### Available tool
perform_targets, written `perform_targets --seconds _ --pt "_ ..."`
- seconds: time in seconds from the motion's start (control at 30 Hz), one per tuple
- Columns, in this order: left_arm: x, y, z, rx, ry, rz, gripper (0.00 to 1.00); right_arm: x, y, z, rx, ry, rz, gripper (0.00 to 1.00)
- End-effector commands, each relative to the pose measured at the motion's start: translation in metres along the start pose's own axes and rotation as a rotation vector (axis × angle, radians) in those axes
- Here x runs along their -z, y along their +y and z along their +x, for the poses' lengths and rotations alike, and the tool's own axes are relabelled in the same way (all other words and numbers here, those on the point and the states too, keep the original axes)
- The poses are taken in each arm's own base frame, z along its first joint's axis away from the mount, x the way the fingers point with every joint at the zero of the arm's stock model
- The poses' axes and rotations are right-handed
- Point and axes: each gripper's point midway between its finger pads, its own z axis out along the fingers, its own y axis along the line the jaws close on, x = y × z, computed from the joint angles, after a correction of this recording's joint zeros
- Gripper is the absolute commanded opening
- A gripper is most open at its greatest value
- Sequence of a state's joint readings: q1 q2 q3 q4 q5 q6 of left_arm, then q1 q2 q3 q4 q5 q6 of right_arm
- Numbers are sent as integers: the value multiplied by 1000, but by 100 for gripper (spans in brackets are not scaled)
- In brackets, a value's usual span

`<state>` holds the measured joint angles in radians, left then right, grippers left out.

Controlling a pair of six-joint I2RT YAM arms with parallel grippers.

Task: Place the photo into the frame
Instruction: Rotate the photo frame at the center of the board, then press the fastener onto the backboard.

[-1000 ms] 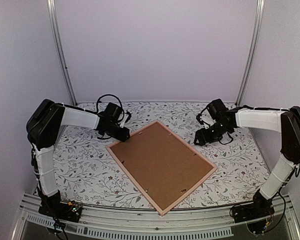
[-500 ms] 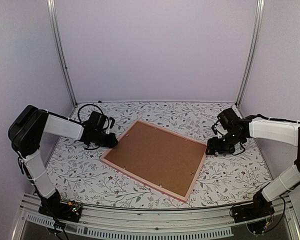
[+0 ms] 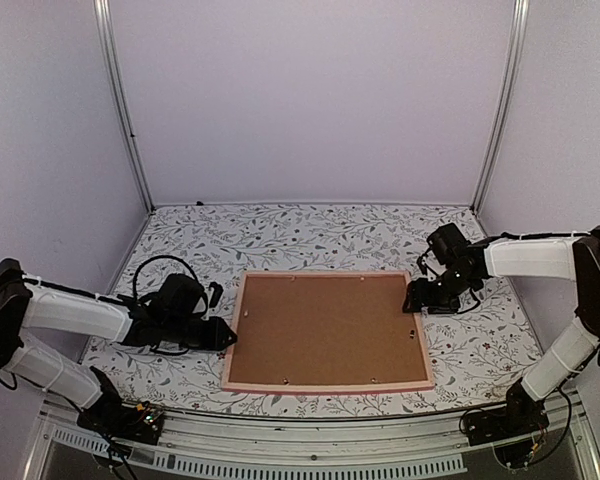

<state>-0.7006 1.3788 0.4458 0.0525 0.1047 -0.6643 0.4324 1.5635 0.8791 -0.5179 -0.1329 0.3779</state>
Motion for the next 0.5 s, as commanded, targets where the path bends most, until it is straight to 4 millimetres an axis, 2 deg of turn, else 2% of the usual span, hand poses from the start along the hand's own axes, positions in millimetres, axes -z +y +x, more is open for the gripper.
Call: perform_targets --seconds 0.0,0.1,0.23,0.33,0.47 --pt "19 1 31 59 63 -19 28 -6 0 -14 -3 -25 10 73" --pt "32 7 17 38 -2 -74 48 -8 -9 -8 -7 -18 47 74" --pt "39 6 -12 -34 -80 -136 65 -6 -10 6 4 -2 31 75" --pt "34 5 -24 -92 -77 -188 72 -1 -9 16 10 1 12 75" --pt "24 -5 -41 -141 -69 -198 75 1 -9 31 18 27 19 75"
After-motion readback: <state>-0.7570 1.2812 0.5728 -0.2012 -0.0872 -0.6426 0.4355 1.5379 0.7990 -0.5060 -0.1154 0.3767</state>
